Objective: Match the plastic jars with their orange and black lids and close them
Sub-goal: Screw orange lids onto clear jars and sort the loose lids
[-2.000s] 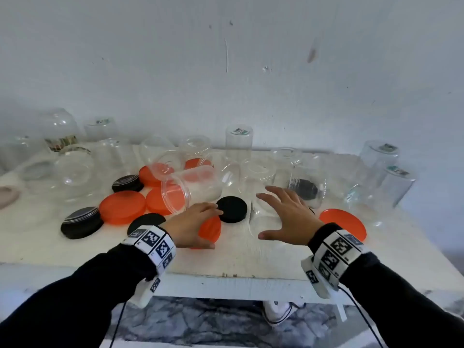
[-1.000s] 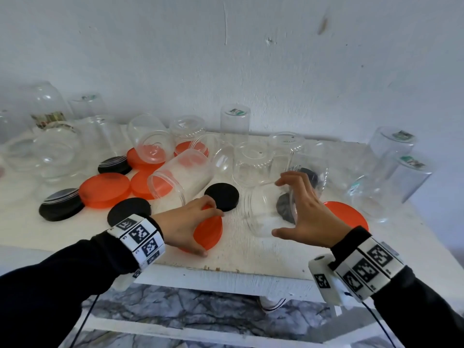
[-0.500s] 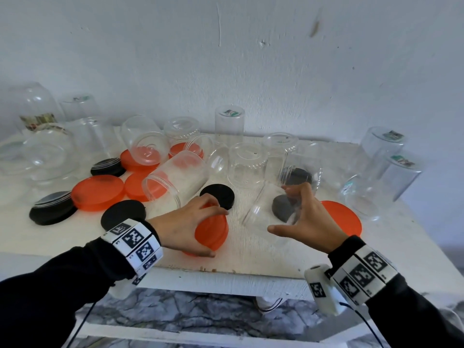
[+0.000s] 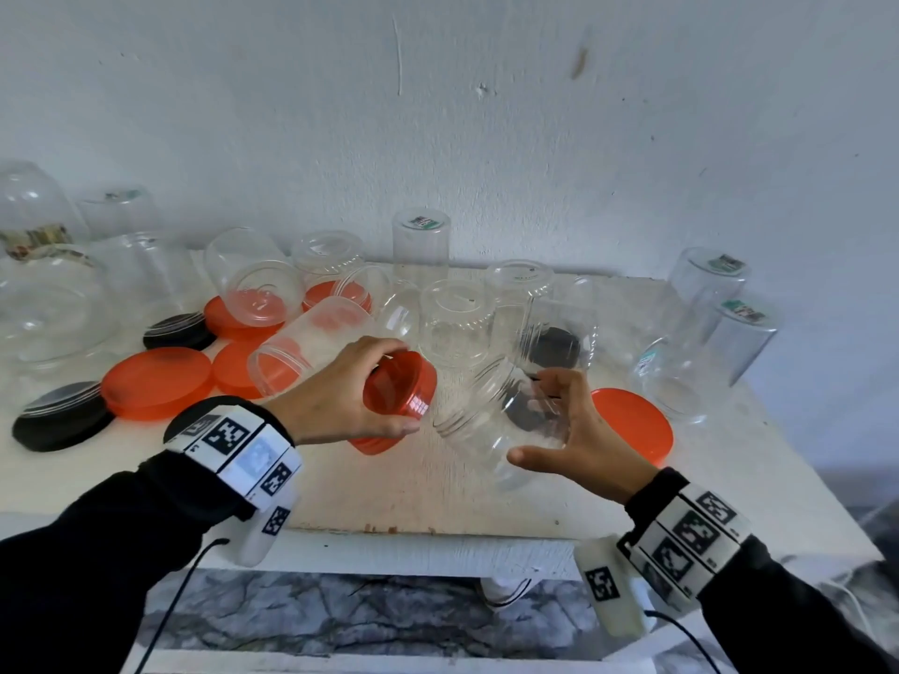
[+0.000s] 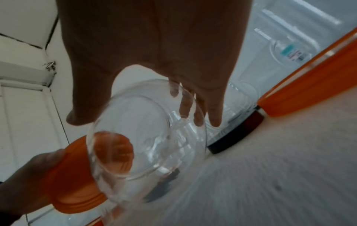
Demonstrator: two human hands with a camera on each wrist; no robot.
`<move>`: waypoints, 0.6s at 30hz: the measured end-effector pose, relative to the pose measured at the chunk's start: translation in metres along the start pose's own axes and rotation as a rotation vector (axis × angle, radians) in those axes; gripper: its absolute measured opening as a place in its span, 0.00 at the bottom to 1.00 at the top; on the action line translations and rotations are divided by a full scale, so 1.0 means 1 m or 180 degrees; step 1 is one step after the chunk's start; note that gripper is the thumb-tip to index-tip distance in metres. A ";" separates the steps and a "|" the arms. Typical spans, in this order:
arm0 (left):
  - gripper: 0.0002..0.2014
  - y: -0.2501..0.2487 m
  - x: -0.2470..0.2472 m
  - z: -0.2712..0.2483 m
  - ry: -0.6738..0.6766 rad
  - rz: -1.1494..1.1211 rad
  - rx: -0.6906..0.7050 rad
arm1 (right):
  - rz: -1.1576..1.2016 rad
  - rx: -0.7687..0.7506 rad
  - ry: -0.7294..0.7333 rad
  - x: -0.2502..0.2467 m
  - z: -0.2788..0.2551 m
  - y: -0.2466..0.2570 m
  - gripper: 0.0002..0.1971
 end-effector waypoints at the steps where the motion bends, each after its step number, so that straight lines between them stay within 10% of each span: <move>1: 0.60 -0.001 -0.001 0.001 -0.0018 -0.0036 -0.0009 | 0.0035 0.0011 0.0063 0.001 -0.001 -0.003 0.46; 18: 0.50 -0.059 0.018 0.026 0.0260 0.0348 0.0683 | 0.0119 0.0400 0.0481 0.030 0.016 -0.019 0.47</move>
Point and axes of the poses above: each hand's wrist, its own z-axis towards the middle knuckle, its own x-axis out of the palm, y = z × x, the point moved 7 cm from there along z, towards the middle knuckle, and after that the axes turned 7 degrees about z, right-handed, at the moved point
